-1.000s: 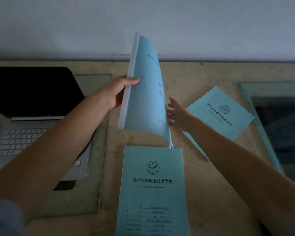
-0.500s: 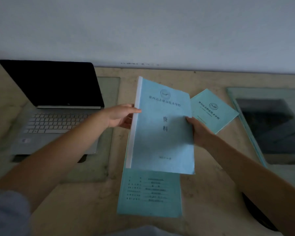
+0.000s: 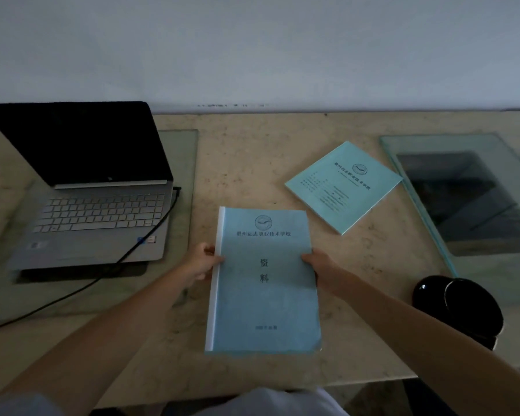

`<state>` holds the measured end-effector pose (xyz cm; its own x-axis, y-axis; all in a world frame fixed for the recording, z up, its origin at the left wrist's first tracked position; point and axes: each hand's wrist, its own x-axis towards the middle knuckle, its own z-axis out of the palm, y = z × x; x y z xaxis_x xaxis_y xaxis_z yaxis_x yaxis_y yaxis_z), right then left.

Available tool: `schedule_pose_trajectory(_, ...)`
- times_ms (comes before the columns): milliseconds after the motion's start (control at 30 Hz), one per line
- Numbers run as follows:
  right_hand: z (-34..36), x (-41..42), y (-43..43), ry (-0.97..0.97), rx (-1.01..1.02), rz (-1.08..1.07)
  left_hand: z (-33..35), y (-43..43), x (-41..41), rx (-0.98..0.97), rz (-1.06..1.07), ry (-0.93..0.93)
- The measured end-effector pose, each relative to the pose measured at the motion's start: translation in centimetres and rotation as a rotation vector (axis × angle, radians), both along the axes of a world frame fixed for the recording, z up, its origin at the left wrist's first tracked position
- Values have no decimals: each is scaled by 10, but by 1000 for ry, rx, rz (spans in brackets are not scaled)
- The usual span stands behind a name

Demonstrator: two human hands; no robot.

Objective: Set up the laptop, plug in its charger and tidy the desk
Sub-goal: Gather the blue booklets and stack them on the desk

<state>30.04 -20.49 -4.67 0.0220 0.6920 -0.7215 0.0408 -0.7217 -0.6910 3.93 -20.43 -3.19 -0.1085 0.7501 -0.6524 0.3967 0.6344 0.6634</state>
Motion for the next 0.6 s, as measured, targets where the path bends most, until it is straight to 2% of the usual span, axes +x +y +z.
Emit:
schedule_pose_trajectory(333,3,6,-4,-186,-12,56,-18,-10,-4,112,-51,123)
schedule_pose_trajectory(600,6,20,-6,-232,68,132,-22,-9,-6,158,-89,159)
